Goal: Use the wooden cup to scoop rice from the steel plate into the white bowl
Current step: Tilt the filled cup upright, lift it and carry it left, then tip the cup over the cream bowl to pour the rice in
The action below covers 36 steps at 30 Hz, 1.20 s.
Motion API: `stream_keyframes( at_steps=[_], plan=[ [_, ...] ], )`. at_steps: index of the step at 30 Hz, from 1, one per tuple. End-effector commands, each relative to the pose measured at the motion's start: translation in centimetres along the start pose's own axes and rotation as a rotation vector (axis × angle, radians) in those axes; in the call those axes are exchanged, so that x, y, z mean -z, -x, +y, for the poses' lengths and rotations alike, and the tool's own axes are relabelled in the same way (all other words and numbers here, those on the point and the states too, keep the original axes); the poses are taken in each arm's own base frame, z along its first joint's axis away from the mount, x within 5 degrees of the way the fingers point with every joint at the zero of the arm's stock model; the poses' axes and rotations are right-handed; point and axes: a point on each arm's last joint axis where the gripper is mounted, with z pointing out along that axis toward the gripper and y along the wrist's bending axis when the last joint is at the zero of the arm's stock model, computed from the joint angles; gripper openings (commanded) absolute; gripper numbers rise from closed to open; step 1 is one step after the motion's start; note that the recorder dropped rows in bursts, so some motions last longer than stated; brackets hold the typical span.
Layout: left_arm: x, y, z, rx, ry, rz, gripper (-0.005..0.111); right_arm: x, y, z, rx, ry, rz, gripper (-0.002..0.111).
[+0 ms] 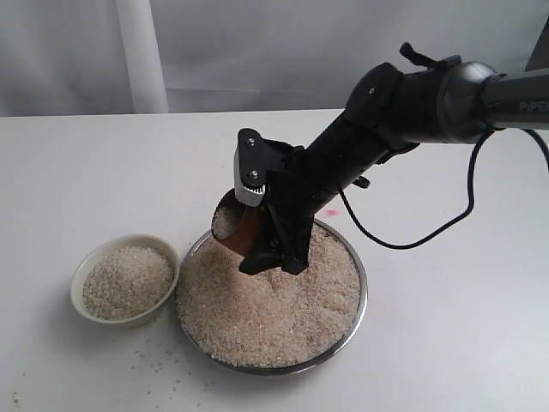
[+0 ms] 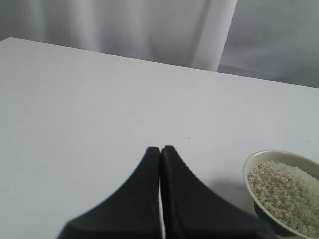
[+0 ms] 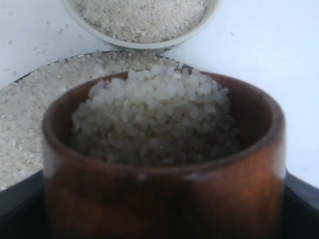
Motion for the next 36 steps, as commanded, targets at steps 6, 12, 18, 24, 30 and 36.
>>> stream_keyframes(
  at_steps=[6,12,18,24,30,36],
  plan=[
    [0.1,0.2,-0.1,0.007,-0.007,-0.011,0.0,0.5,3.7,0.2,0.037,-0.03,0.044,0.0],
    [0.1,0.2,-0.1,0.007,-0.007,-0.011,0.0,1.3,8.3,-0.7,0.142,-0.117,0.062,0.0],
    [0.1,0.2,-0.1,0.007,-0.007,-0.011,0.0,0.2,11.3,-0.8,0.257,-0.139,0.169,0.0],
    [0.1,0.2,-0.1,0.007,-0.007,-0.011,0.0,-2.9,12.9,-0.2,0.372,-0.149,0.237,0.0],
    [0.1,0.2,-0.1,0.007,-0.007,-0.011,0.0,-5.4,13.0,0.3,0.467,-0.175,0.329,0.0],
    [0.1,0.2,-0.1,0.007,-0.007,-0.011,0.0,-6.2,13.4,0.5,0.558,-0.225,0.375,0.0]
  ],
)
